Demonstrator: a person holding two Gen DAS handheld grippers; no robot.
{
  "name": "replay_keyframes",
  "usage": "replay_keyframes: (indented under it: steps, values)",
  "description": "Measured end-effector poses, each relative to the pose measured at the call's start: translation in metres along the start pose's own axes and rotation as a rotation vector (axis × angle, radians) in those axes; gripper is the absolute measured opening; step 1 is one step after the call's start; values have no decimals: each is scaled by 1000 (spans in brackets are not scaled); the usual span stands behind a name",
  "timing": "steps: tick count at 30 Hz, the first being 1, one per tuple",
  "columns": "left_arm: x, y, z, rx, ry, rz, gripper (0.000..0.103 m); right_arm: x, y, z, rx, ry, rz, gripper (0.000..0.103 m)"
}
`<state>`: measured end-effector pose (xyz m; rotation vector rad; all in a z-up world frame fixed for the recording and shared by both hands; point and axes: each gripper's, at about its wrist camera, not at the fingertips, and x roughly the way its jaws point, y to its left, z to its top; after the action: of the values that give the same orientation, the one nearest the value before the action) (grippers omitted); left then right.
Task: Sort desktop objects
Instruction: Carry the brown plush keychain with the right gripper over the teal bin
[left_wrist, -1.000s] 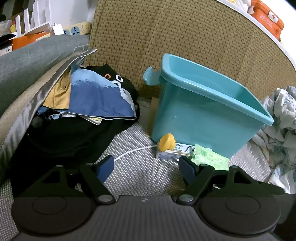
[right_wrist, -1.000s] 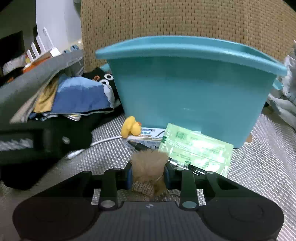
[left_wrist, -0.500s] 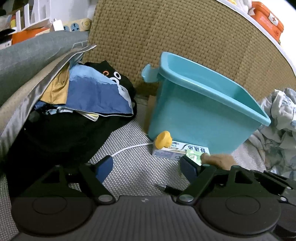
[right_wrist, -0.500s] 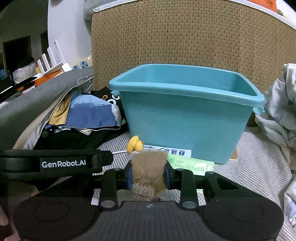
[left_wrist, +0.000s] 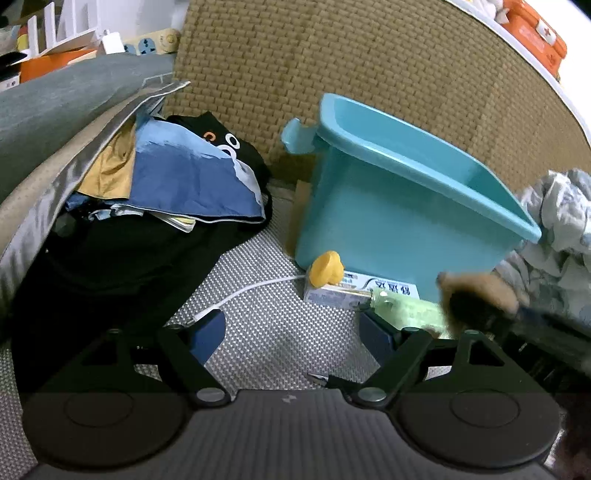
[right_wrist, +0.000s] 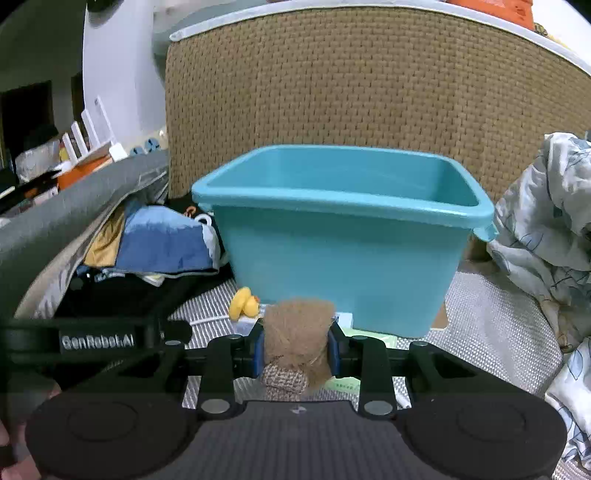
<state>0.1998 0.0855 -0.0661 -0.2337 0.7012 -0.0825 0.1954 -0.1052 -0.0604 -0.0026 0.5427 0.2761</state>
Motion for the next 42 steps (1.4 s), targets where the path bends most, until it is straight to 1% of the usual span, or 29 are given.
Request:
replay_keyframes:
  steps: [3,7,9,12,17,24,28,32,37,39,42]
  values:
    - [3,-7,-2,37,7,8,82,-8,-4,7,4,-33,5,34]
    - [6,-13,-5,56,21,-4,82,-21,-11,20,26,-86,21,34]
    - [8,-16,-7,65,28,-10,83,-26,-12,26,29,-110,9,34]
    - [11,-20,-10,80,38,-19,83,-31,-14,37,52,-147,17,35]
    - [15,-28,-13,103,49,-26,83,-41,-19,58,31,-207,11,35]
    - [16,-39,-18,143,42,-53,83,-49,-36,88,32,-269,-5,35]
    - [14,-43,-19,166,35,-53,83,-48,-40,101,30,-281,-12,35]
    - [15,-42,-18,158,37,-51,83,-39,-41,113,21,-289,-19,35]
    - [17,-41,-18,157,40,-46,83,-15,-49,126,21,-265,-40,35]
    - [17,-42,-18,159,40,-45,83,-6,-54,130,21,-251,-32,35]
    - [18,-43,-18,165,40,-42,84,3,-57,135,-8,-244,-37,35]
